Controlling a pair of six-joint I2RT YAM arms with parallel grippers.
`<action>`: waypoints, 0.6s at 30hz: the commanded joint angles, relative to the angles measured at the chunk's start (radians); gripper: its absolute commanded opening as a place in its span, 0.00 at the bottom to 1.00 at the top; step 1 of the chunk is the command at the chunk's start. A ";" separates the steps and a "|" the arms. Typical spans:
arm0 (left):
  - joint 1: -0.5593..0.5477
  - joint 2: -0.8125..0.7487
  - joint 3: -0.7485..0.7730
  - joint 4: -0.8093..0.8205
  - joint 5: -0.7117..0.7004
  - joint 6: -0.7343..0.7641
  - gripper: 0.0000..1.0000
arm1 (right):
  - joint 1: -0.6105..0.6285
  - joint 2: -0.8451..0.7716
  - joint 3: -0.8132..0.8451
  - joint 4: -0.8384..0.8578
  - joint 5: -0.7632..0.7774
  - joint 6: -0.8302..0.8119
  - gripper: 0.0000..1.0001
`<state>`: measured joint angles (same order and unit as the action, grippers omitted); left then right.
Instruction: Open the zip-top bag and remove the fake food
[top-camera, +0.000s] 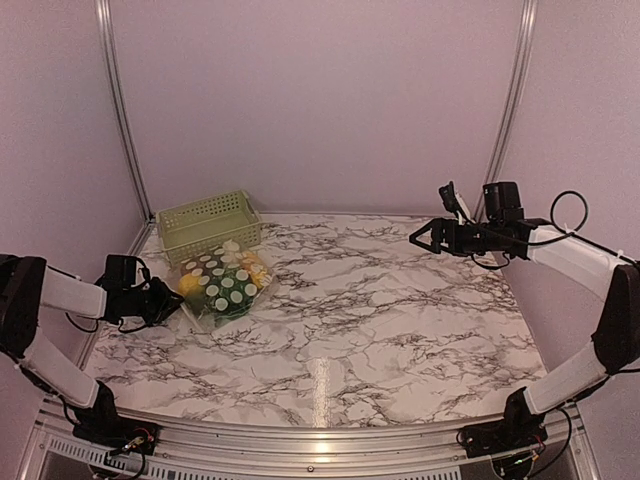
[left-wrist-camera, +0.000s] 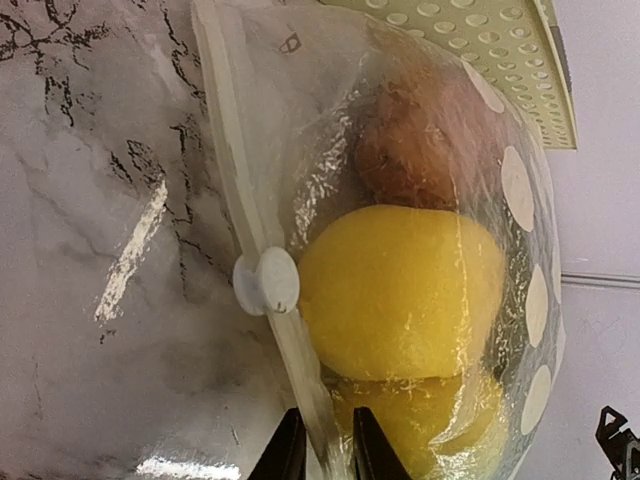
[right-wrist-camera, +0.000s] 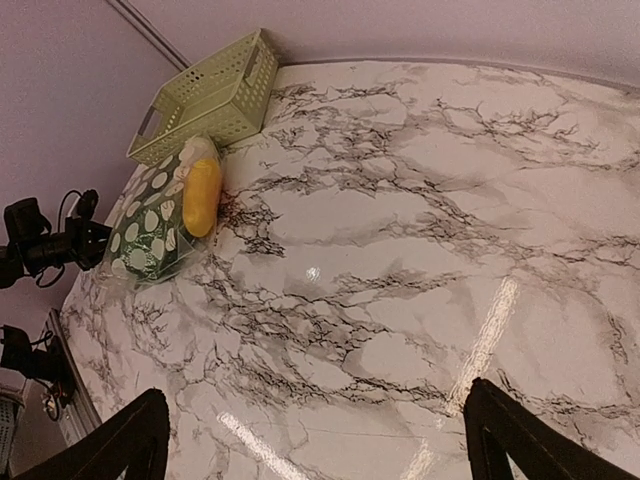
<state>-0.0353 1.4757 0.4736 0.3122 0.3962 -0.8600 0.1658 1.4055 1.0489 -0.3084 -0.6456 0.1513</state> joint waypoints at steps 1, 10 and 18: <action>0.002 0.029 0.014 0.096 0.024 -0.001 0.12 | 0.010 0.009 0.050 -0.021 -0.002 -0.022 1.00; -0.002 -0.052 0.067 -0.010 0.049 0.061 0.00 | 0.009 -0.013 0.051 -0.028 -0.005 -0.025 1.00; -0.083 -0.233 0.330 -0.534 0.079 0.435 0.00 | 0.011 -0.047 0.072 -0.017 -0.064 -0.047 1.00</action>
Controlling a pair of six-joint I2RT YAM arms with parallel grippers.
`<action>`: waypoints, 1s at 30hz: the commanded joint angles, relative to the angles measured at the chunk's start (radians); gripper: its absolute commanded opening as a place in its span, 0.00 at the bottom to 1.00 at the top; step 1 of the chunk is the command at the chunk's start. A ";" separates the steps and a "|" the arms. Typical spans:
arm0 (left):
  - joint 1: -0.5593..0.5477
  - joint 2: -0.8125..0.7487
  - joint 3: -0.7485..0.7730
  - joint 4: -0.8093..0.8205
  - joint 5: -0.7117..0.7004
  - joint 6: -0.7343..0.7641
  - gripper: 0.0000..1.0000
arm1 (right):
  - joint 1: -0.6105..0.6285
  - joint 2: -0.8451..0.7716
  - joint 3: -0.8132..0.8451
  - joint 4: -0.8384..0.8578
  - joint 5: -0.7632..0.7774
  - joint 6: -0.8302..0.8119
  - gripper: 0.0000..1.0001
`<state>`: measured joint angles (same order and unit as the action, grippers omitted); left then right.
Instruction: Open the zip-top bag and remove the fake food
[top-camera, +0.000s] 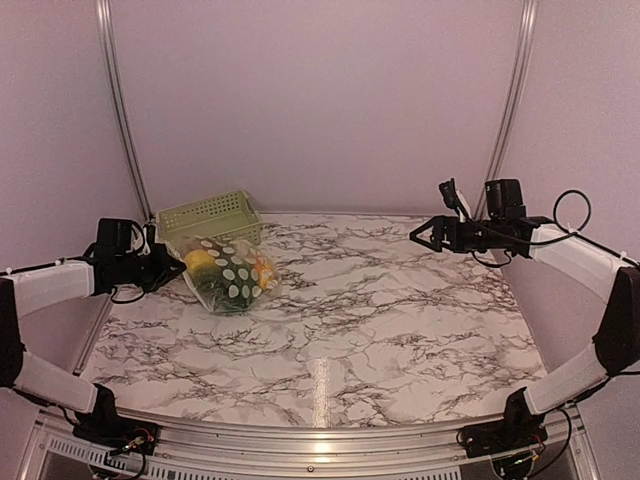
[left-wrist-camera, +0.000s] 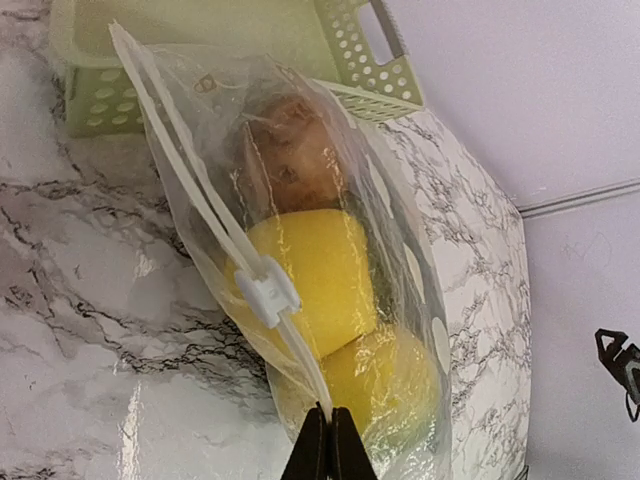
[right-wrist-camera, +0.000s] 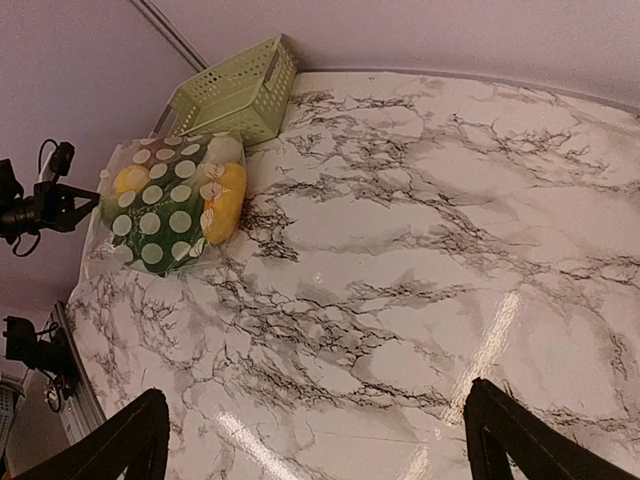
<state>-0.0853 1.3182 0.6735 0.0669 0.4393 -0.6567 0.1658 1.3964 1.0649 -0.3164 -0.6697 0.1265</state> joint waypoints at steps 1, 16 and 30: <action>-0.043 -0.086 0.162 -0.340 0.043 0.263 0.00 | 0.011 -0.041 0.061 -0.009 -0.044 -0.024 1.00; -0.438 0.069 0.686 -0.779 0.002 0.546 0.00 | 0.109 -0.059 0.122 0.014 -0.086 -0.069 0.95; -0.752 0.142 0.842 -0.901 -0.148 0.891 0.00 | 0.386 -0.107 0.048 0.132 -0.099 -0.225 0.86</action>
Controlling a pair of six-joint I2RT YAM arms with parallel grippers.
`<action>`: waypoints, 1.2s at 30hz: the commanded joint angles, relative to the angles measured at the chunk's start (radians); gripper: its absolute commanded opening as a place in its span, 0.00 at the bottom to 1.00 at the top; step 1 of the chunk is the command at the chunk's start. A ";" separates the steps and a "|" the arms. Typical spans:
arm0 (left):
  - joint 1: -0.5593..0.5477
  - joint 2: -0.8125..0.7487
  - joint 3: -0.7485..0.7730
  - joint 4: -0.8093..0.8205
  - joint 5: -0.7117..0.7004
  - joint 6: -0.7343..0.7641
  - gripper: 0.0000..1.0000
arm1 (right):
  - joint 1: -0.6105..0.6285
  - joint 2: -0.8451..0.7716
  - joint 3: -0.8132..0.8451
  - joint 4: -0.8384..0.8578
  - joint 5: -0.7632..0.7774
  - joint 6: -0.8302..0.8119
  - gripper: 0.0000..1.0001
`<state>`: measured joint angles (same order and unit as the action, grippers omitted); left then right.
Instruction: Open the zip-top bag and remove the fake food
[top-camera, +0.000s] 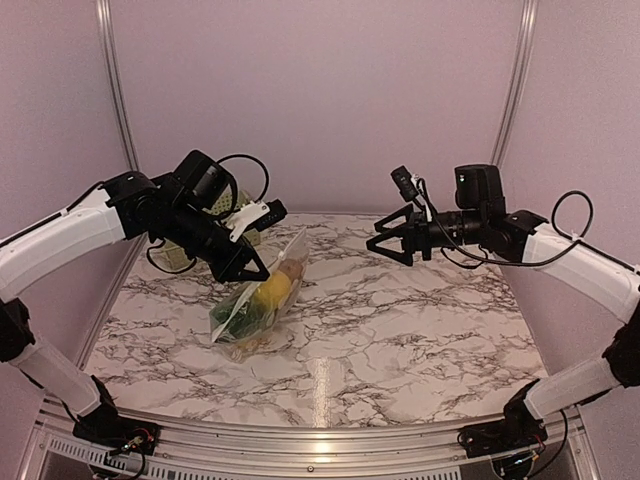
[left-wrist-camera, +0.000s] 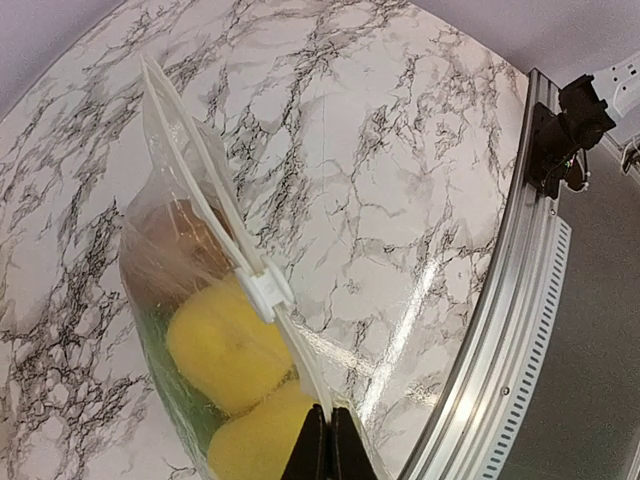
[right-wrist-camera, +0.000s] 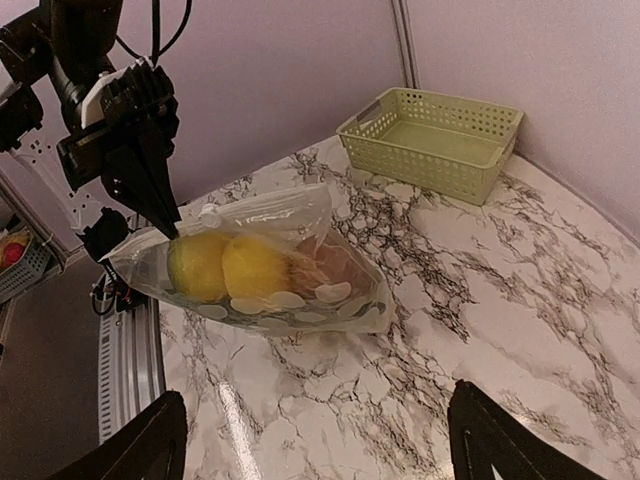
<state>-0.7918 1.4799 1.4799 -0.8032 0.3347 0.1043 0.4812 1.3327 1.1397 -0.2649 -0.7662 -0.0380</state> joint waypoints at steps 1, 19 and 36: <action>-0.066 -0.019 0.036 -0.027 -0.052 0.144 0.00 | 0.087 -0.045 -0.031 0.089 0.002 -0.071 0.85; -0.259 -0.087 0.010 0.003 -0.231 0.359 0.00 | 0.278 0.066 0.017 0.052 0.023 -0.338 0.84; -0.277 -0.133 -0.044 0.131 -0.400 0.438 0.00 | 0.329 0.096 0.033 0.023 0.034 -0.301 0.11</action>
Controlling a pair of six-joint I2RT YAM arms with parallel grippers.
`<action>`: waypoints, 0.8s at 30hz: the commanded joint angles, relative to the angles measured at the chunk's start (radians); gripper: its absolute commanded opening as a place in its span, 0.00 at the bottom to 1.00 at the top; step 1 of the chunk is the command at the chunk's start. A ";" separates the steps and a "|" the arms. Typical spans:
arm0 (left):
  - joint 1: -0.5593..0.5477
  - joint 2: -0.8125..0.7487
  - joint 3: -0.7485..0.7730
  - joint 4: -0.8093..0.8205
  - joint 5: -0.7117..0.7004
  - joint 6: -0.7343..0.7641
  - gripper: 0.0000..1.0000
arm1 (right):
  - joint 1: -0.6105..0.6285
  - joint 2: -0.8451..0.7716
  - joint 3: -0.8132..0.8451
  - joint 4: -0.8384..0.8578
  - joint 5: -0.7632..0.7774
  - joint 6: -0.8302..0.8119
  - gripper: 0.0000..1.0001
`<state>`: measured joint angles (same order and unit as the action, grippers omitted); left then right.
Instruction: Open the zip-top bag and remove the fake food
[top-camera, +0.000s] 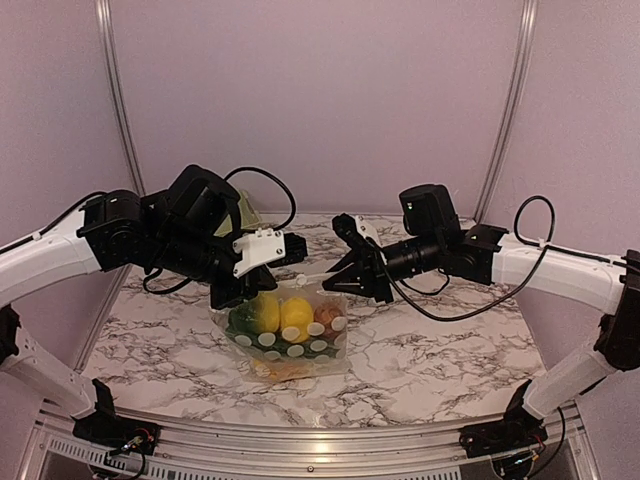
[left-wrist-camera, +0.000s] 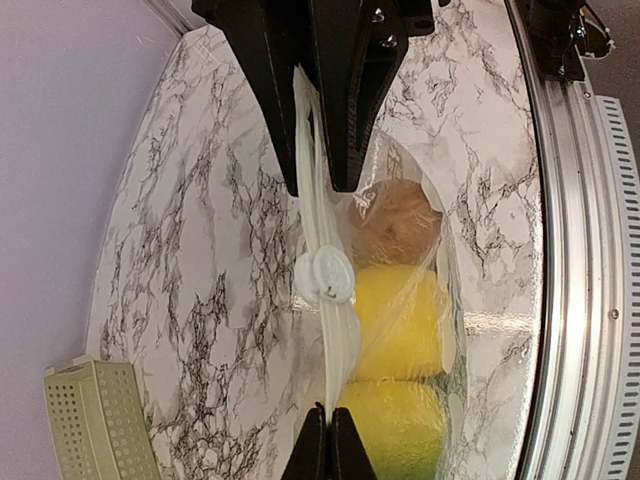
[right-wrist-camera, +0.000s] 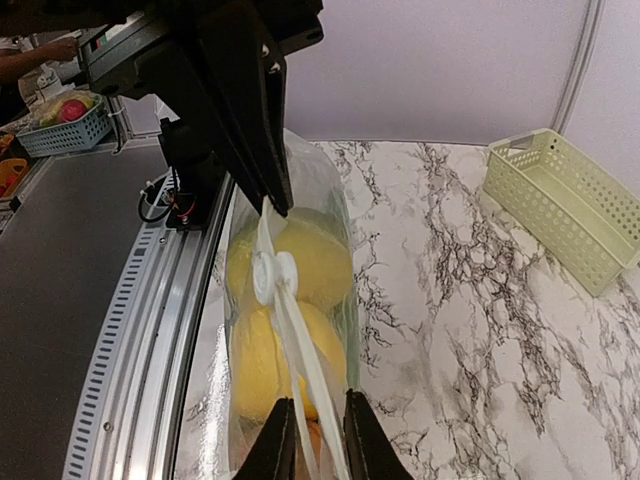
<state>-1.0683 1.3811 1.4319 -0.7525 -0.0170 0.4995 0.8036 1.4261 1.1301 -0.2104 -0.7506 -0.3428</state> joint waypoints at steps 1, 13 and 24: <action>-0.001 -0.033 0.003 0.082 -0.051 0.046 0.00 | 0.008 0.006 0.046 -0.039 0.028 0.002 0.05; -0.001 -0.070 -0.095 0.277 0.036 -0.164 0.54 | 0.007 -0.023 0.052 -0.049 0.138 0.007 0.00; 0.001 0.019 -0.123 0.446 0.070 -0.240 0.51 | 0.008 -0.057 0.020 -0.045 0.147 -0.018 0.00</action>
<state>-1.0679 1.3693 1.3277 -0.3836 0.0280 0.2893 0.8047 1.4120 1.1465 -0.2565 -0.6128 -0.3466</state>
